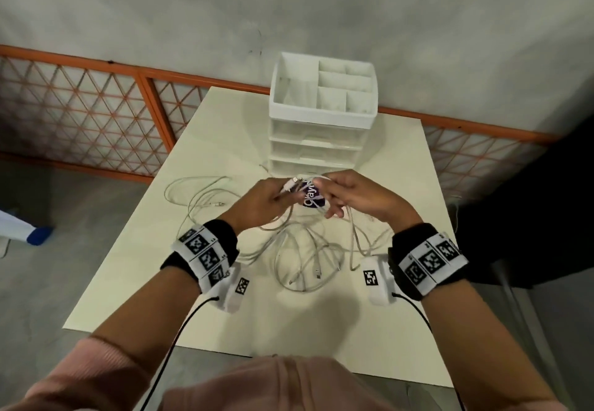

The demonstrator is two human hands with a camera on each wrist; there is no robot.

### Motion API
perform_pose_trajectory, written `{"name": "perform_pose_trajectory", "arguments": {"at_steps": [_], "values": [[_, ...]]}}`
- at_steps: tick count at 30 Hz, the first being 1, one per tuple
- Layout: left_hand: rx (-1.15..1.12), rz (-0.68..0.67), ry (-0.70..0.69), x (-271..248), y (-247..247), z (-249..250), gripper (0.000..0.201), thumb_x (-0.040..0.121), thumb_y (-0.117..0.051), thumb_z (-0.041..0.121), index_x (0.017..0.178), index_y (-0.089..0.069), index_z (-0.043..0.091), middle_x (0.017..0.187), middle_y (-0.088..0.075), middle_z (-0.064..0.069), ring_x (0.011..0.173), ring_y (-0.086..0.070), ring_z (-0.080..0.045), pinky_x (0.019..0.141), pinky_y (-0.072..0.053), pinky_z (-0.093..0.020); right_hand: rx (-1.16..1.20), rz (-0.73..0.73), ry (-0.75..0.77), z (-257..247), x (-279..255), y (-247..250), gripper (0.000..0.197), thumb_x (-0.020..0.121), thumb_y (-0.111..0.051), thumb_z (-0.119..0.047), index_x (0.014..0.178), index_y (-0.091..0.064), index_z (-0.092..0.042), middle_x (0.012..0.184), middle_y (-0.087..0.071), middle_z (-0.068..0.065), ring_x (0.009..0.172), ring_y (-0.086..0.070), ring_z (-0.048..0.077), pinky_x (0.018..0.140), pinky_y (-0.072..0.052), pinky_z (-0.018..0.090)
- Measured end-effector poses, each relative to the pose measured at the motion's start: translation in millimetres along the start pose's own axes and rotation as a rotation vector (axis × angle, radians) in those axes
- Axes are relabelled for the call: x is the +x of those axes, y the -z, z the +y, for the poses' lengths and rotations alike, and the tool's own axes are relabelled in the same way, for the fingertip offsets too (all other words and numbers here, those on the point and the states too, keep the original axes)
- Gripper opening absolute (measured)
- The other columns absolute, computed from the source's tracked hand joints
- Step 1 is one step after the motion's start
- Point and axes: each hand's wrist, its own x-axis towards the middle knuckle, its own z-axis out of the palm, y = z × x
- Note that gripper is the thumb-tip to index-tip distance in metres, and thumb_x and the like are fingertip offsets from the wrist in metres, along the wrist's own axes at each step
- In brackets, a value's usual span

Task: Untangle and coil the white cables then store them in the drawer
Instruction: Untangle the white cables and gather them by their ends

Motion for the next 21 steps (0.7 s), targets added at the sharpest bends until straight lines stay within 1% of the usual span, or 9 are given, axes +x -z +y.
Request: {"name": "perform_pose_trajectory", "arguments": {"at_steps": [3,5,8,10,14,16,18,19,21], "values": [[-0.121,0.278,0.038,5,18,-4,0.024,0.096,-0.053,0.021,0.073,-0.056,0.028,0.055,-0.052,0.014,0.050,-0.040,-0.002,0.054,-0.033,-0.017,-0.026,0.065,-0.010,8,-10,13,0.034,0.097,-0.048,-0.030,0.068,-0.048,-0.013,0.045,-0.034,-0.009,0.038,-0.040,0.009,0.062,-0.054,0.030],[-0.119,0.477,0.042,6,40,-9,0.020,0.097,-0.052,0.019,0.078,-0.059,0.017,0.052,-0.051,0.017,0.045,-0.041,0.002,0.050,-0.031,-0.013,-0.063,0.120,-0.032,29,-17,23,0.034,0.096,-0.049,-0.032,0.067,-0.050,-0.013,0.046,-0.037,-0.010,0.040,-0.040,0.010,0.067,-0.047,0.033],[0.008,0.606,0.064,5,60,-18,0.019,0.095,-0.053,0.020,0.081,-0.062,0.010,0.065,-0.054,0.011,0.053,-0.050,0.007,0.055,-0.034,-0.016,-0.145,0.207,-0.066,55,-26,38,0.036,0.094,-0.052,-0.035,0.066,-0.054,-0.013,0.049,-0.043,-0.006,0.047,-0.046,0.010,0.068,-0.042,0.035],[0.049,0.657,0.148,0,59,-27,0.019,0.094,-0.053,0.017,0.079,-0.061,0.010,0.062,-0.053,0.001,0.052,-0.051,-0.002,0.054,-0.034,-0.021,-0.158,0.287,-0.062,57,-30,43,0.035,0.095,-0.049,-0.034,0.067,-0.057,-0.014,0.052,-0.047,-0.007,0.051,-0.046,0.007,0.064,-0.042,0.026],[0.157,0.517,0.393,-11,47,-40,0.028,0.084,-0.070,0.020,0.107,-0.063,0.007,0.068,-0.052,-0.005,0.073,-0.059,-0.034,0.065,-0.040,-0.029,-0.225,0.420,0.036,27,-29,48,0.033,0.098,-0.043,-0.032,0.076,-0.064,-0.017,0.057,-0.041,-0.007,0.052,-0.040,-0.001,0.058,-0.037,0.015],[0.075,0.408,0.290,-13,41,-27,0.055,0.072,-0.081,0.023,0.121,-0.055,0.017,0.058,-0.041,0.002,0.056,-0.047,-0.020,0.060,-0.040,-0.024,-0.319,0.387,0.080,9,-25,47,0.032,0.096,-0.048,-0.035,0.076,-0.067,-0.020,0.061,-0.053,0.005,0.058,-0.045,0.006,0.063,-0.041,0.029],[-0.101,0.298,0.134,-12,30,-2,0.066,0.068,-0.083,0.025,0.125,-0.050,0.030,0.051,-0.031,0.011,0.048,-0.025,-0.010,0.050,-0.030,-0.012,-0.404,0.312,0.092,-7,-19,39,0.031,0.095,-0.050,-0.038,0.075,-0.069,-0.022,0.079,-0.063,0.022,0.070,-0.051,0.033,0.070,-0.043,0.037],[-0.180,0.231,0.070,-10,24,9,0.065,0.070,-0.082,0.024,0.126,-0.050,0.032,0.048,-0.031,0.012,0.048,-0.023,-0.008,0.050,-0.029,-0.009,-0.425,0.271,0.101,-14,-16,33,0.031,0.095,-0.050,-0.038,0.075,-0.069,-0.022,0.080,-0.063,0.022,0.073,-0.050,0.038,0.069,-0.041,0.034],[-0.263,0.117,-0.023,-7,11,28,0.048,0.077,-0.077,0.020,0.119,-0.056,0.031,0.051,-0.043,0.019,0.047,-0.034,-0.004,0.059,-0.035,-0.003,-0.403,0.194,0.140,-28,-13,20,0.032,0.094,-0.050,-0.039,0.076,-0.070,-0.021,0.064,-0.054,0.010,0.061,-0.042,0.028,0.068,-0.038,0.031]]}}
